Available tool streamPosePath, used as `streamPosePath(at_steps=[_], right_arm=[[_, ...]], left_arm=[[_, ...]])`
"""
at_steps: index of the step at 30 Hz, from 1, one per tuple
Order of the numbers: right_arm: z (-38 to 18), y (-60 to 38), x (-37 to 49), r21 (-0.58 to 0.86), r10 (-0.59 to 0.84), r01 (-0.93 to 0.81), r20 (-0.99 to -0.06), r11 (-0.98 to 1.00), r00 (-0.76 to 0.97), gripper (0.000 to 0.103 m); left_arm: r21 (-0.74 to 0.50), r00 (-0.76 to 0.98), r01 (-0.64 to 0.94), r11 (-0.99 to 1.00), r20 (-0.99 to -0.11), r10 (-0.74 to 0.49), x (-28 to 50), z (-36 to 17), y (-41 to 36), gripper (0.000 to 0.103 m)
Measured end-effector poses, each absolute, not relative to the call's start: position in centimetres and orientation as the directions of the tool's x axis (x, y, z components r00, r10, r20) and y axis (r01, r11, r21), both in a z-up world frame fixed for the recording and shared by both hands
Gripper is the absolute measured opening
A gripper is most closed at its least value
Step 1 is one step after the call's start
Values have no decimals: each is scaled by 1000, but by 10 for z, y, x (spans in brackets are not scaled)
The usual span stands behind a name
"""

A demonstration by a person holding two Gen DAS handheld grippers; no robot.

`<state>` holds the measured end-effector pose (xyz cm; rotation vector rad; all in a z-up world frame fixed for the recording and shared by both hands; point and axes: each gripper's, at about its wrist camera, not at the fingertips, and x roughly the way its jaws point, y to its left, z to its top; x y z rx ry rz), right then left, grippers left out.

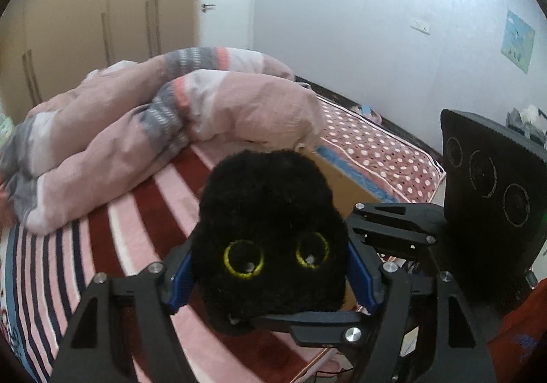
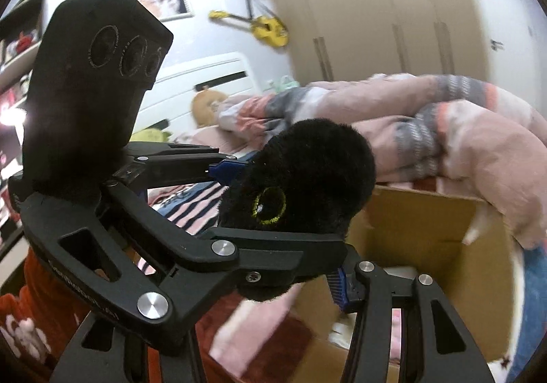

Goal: Organize soft objects
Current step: 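Lower the black cat plush into the box and open both tools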

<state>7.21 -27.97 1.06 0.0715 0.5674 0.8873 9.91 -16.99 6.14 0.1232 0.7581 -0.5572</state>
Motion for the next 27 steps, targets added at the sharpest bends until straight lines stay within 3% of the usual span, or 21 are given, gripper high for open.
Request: streamPosePath(at_steps=[13, 18, 27], right_arm=[[-32, -326, 129, 346, 694, -643, -582, 683, 423, 47], [-45, -323, 136, 323, 659, -629, -626, 707, 418, 62], [-31, -316, 121, 255, 665, -684, -605, 683, 439, 62]], left_arm=[[-60, 487, 515, 855, -801, -349, 160, 20, -228, 74], [-49, 504, 506, 861, -794, -341, 161, 21, -222, 83], [-55, 585, 454, 889, -735, -343, 143, 52, -177, 84]])
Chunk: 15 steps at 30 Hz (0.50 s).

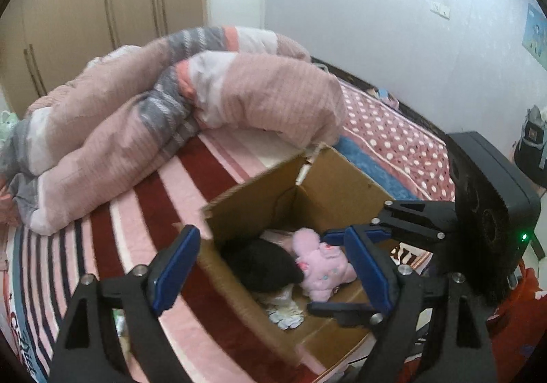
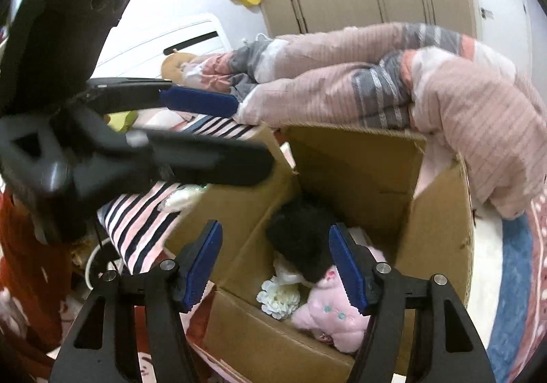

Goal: Organize soft objects
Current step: 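Lower the black cat plush into the box and open both tools, then move both tools back toward the clear bag with the green item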

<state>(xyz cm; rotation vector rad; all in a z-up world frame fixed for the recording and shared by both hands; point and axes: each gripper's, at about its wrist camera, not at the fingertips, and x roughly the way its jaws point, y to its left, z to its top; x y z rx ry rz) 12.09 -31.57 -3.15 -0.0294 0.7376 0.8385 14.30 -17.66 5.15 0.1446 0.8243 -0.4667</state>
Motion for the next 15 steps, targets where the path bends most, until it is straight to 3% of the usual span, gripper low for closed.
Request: streamPosePath(at_steps=[9, 10, 12, 15], right_arm=[[3, -248, 87, 191, 733, -782, -532, 593, 425, 63], [3, -234, 85, 213, 752, -798, -531, 564, 390, 64], [2, -213, 85, 297, 802, -815, -515, 498, 303, 78], [-10, -178, 87, 380, 834, -813, -507, 441, 216, 82]], left_arm=[[-51, 696, 278, 959, -678, -238, 100, 78, -66, 85], [-58, 703, 259, 964, -673, -229, 96, 77, -54, 85], [-93, 710, 207, 974, -670, -215, 88, 71, -22, 85], [-105, 711, 145, 984, -680, -177, 75, 55, 17, 85]])
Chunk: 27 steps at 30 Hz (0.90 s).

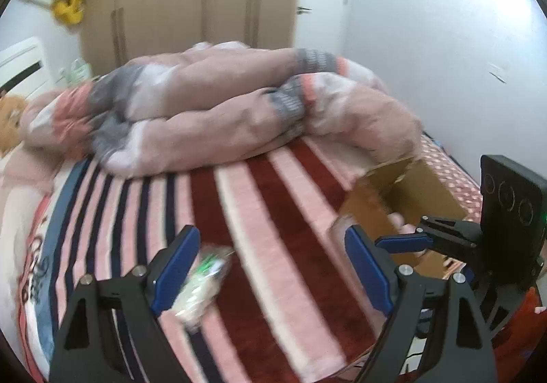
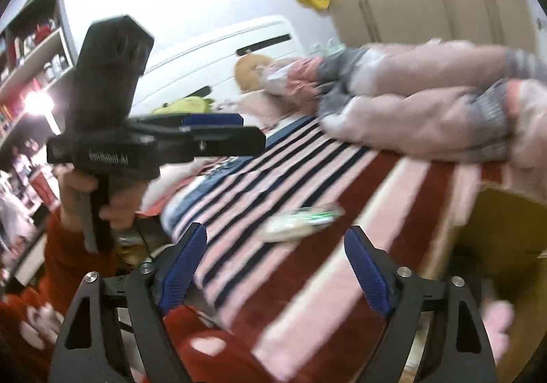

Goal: Organize soft objects
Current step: 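Move both tools back toward the clear bag with the green item, then grasp the clear bag with the left tool while the right tool supports it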

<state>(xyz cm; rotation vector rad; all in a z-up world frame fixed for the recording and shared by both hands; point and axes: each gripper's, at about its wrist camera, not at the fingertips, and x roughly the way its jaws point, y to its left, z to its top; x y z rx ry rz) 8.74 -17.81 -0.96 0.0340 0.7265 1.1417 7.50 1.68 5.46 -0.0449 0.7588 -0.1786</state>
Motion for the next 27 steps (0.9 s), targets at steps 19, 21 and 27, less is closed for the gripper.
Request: streamPosePath(at_steps=[19, 21, 27], right_arm=[[-169, -30, 138, 564, 767, -675, -642, 476, 4, 83], [-183, -23, 146, 579, 763, -654, -646, 487, -4, 83], [-203, -7, 160, 604, 782, -647, -623, 466, -18, 83]], left_arm=[[-297, 573, 35, 954, -776, -263, 105, -115, 139, 84], [-313, 555, 43, 949, -782, -284, 113, -128, 139, 83], [-356, 506, 65, 932, -793, -338, 132, -159, 139, 76]])
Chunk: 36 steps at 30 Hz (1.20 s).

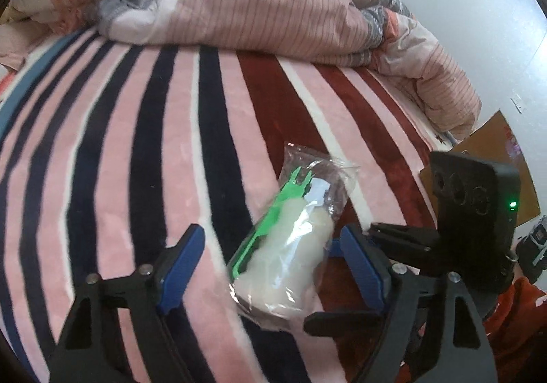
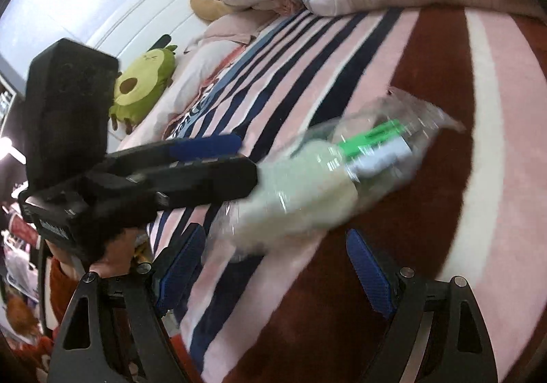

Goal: Organize soft objects
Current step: 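Grasp the clear bag with the left tool while the right tool supports it, then lower the clear bag into the box and open both tools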

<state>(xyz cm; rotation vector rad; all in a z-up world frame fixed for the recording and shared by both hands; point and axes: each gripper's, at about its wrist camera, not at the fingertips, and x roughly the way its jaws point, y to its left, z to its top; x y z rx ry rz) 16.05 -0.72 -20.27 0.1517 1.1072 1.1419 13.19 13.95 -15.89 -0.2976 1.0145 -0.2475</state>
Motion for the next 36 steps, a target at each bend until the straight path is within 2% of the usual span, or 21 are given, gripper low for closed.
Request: streamPosePath(at_steps=[5, 8, 9, 11, 12, 16, 21, 25, 29, 33, 36], right_arm=[[-206, 6, 165, 589, 786, -661, -619, 466, 2, 81], [-207, 10, 165, 544, 760, -673, -649, 501, 42, 61], [-206, 9, 164, 532, 752, -677, -658, 509, 49, 56], [-200, 4, 159, 537, 759, -677, -649, 503, 50, 45], [-193, -2, 154, 536, 765, -678, -642, 502, 59, 43], [-140, -38, 128, 516, 802, -703, -583, 489, 130, 41], [-55, -113, 93, 479, 830, -725, -508, 496, 231, 41], [-13, -184, 78, 460, 827, -713, -465, 530, 314, 41], [-7, -251, 84, 477, 789, -644, -491, 598, 369, 41], [-34, -297, 112, 512, 732, -537, -573, 671, 369, 41], [-51, -318, 128, 548, 729, -492, -596, 676, 337, 41]], left_arm=[[-440, 450, 76, 895, -786, -425, 144, -181, 139, 57], [-463, 421, 74, 883, -788, -449, 148, -189, 133, 47], [-463, 418, 72, 883, -790, -448, 148, -188, 131, 46], [-473, 417, 72, 878, -785, -457, 143, -177, 126, 40], [-470, 422, 81, 879, -783, -458, 139, -169, 124, 40], [-428, 456, 156, 890, -768, -450, 116, -102, 92, 40], [-336, 488, 257, 906, -764, -422, 93, -1, 15, 39], [-278, 490, 347, 896, -761, -426, 93, 48, -59, 39], [-270, 428, 418, 867, -783, -450, 115, 52, -130, 39], [-289, 347, 432, 855, -822, -453, 148, 26, -184, 39], [-296, 303, 427, 854, -843, -444, 164, 7, -201, 39]])
